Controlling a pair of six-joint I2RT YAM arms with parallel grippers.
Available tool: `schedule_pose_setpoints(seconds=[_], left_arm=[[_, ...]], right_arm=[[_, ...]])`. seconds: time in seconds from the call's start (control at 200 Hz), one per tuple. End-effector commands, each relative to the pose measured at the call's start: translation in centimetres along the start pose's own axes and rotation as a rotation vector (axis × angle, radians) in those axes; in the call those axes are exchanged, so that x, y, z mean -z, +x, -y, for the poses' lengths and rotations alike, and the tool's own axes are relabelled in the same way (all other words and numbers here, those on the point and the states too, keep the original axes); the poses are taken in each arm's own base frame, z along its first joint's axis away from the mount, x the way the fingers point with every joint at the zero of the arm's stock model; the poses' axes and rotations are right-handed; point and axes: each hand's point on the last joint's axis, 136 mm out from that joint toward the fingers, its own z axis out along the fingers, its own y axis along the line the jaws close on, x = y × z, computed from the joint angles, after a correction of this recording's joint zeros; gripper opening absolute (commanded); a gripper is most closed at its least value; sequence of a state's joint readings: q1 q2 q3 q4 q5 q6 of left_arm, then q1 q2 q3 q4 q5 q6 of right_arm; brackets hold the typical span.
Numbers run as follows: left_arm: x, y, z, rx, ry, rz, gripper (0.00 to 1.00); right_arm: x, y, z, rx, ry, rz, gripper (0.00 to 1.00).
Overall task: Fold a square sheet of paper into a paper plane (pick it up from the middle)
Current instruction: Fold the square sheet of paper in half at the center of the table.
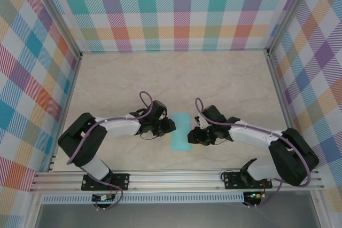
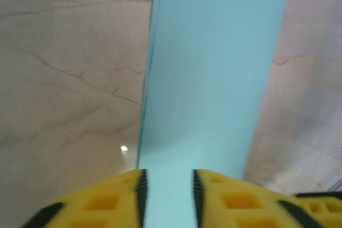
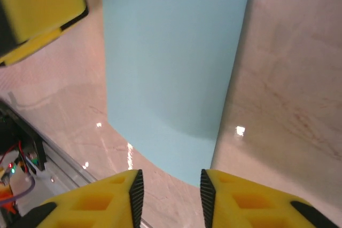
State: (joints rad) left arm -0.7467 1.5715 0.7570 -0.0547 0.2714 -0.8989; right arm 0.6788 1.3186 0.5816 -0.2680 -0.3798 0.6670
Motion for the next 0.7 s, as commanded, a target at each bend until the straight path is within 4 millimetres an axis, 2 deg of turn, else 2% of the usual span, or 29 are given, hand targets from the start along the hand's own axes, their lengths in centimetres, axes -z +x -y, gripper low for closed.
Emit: schedule_pose_setpoints(seconds=[0.0, 0.045, 0.135, 0.35, 0.6, 0.695], left_arm=[[3.0, 0.0, 0.3, -0.028, -0.015, 0.056, 0.41], [3.3, 0.2, -0.2, -0.023, -0.022, 0.06, 0.45], [3.2, 0.6, -0.6, -0.004, 0.005, 0.051, 0.5], [1.8, 1.3, -0.7, 0.048, 0.084, 0.011, 0.53], [0.6, 1.8, -0.3, 0.07, 0.13, -0.035, 0.51], [0.1, 2.0, -0.5, 0.073, 0.12, -0.056, 0.5]], right_arm=[[1.2, -1.1, 0.9, -0.038, 0.106, 0.059, 0.4], [1.2, -1.2, 0.8, -0.043, 0.112, 0.061, 0.43], [1.0, -1.5, 0.6, -0.061, 0.106, 0.059, 0.42], [0.3, -1.8, 0.9, -0.1, 0.124, 0.049, 0.37], [0.0, -1.6, 1.3, -0.116, 0.122, 0.051, 0.38], [-0.3, -1.5, 0.9, -0.11, 0.089, 0.04, 0.39]])
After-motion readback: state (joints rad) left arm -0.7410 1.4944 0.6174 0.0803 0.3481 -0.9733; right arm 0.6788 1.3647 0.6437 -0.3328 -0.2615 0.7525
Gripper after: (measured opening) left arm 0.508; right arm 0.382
